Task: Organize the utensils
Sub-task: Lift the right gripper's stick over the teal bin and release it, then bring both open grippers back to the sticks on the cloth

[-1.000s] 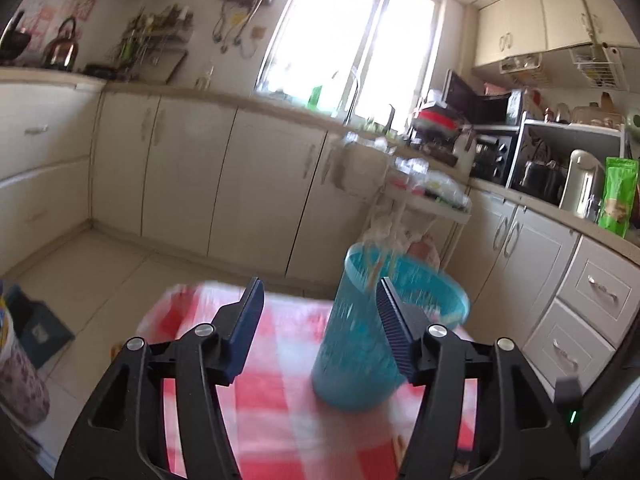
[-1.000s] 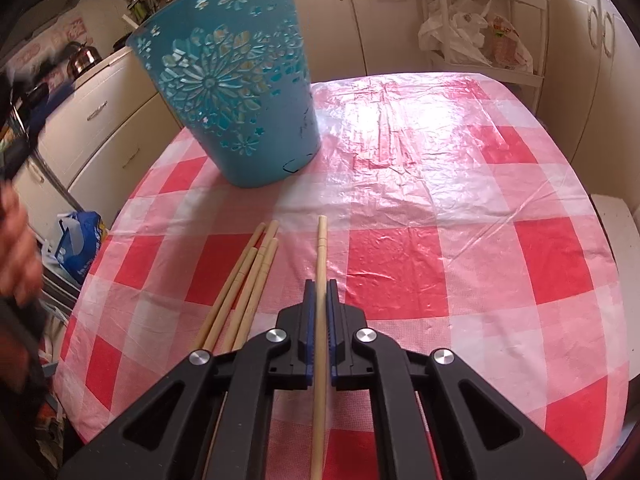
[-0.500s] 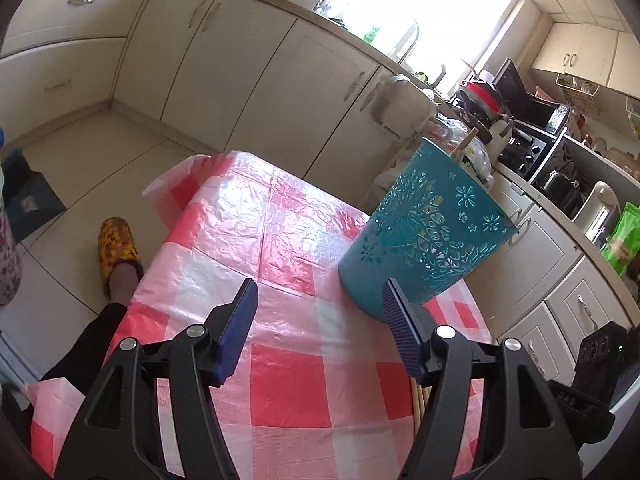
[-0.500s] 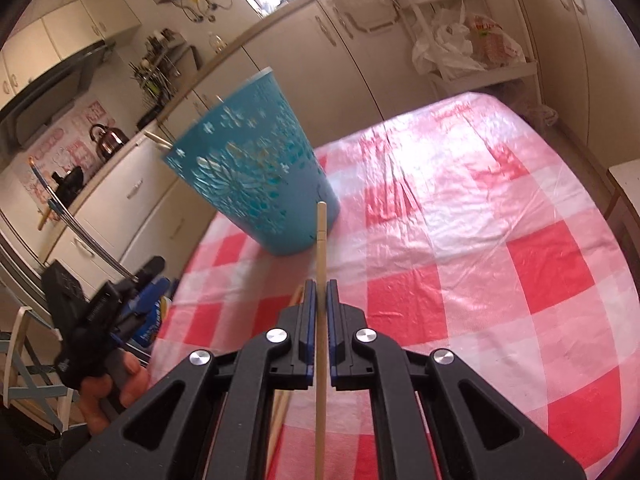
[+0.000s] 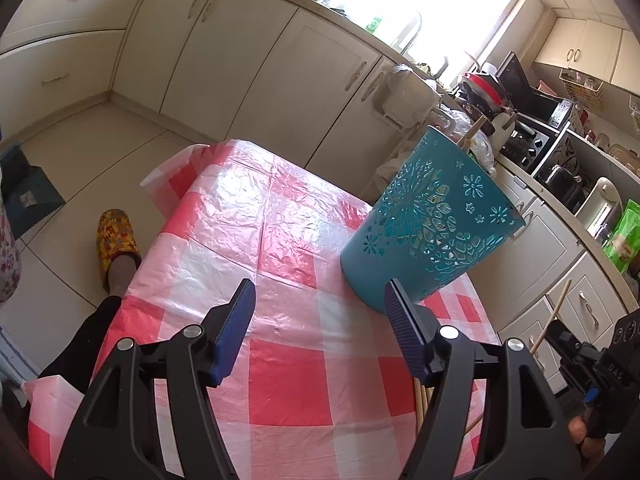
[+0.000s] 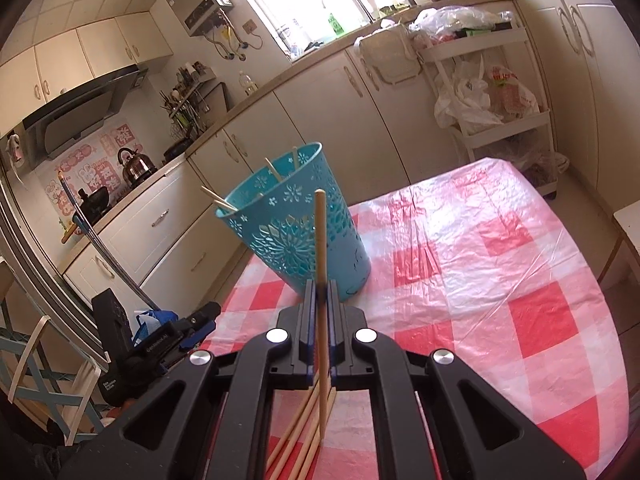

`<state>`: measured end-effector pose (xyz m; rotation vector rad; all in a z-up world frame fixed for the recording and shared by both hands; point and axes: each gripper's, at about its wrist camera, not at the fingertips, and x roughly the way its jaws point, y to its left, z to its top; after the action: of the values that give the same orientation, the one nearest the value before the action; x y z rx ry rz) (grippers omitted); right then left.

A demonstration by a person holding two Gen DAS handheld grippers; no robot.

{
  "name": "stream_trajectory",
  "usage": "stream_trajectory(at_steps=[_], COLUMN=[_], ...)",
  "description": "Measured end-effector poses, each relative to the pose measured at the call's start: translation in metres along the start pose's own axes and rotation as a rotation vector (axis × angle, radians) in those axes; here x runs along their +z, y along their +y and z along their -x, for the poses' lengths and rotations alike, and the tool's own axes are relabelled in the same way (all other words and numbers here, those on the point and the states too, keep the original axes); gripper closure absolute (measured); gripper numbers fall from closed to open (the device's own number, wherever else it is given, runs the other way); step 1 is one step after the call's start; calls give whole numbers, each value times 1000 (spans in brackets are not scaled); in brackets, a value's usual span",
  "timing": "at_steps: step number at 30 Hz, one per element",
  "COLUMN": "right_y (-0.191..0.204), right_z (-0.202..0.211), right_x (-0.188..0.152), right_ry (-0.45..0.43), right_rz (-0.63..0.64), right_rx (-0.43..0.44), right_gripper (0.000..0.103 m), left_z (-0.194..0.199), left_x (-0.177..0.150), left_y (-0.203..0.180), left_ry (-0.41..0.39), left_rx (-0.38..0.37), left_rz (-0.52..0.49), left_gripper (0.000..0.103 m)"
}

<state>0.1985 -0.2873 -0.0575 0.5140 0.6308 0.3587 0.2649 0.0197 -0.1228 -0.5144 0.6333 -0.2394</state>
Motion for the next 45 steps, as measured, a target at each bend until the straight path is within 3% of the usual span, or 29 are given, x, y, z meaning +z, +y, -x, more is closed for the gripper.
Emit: stream_trajectory(at_steps=[10,20,26,30,33,39,45], right_y=[18,66,95,103,103,86,65], right_z=[20,53,39,5,-29,-98,-71], right_x=[20,105,165,182,177,148,119], right_ry=[-54,-206,-287,-285,-233,-18,-55], right_rz=[36,135,202,228,258,255,180], right_rx=[26,105,84,39,-18,-89,-108], right_gripper=[97,97,97,97,97,96,83], left_z=[-3,-4,-4,-4,-4,-4,-5], left_x=[-1,-3,-4,-4,-5,-5,-5], left_y=[-1,-2,-1,-1,-1,0,0], left_ry=[8,10,10,11,11,11,20], left_rx=[-2,-5,-11,-19,-26,-31,-14], left_rz=[0,2,5,10,13,18,19], left_gripper=[39,39,39,39,38,37,36])
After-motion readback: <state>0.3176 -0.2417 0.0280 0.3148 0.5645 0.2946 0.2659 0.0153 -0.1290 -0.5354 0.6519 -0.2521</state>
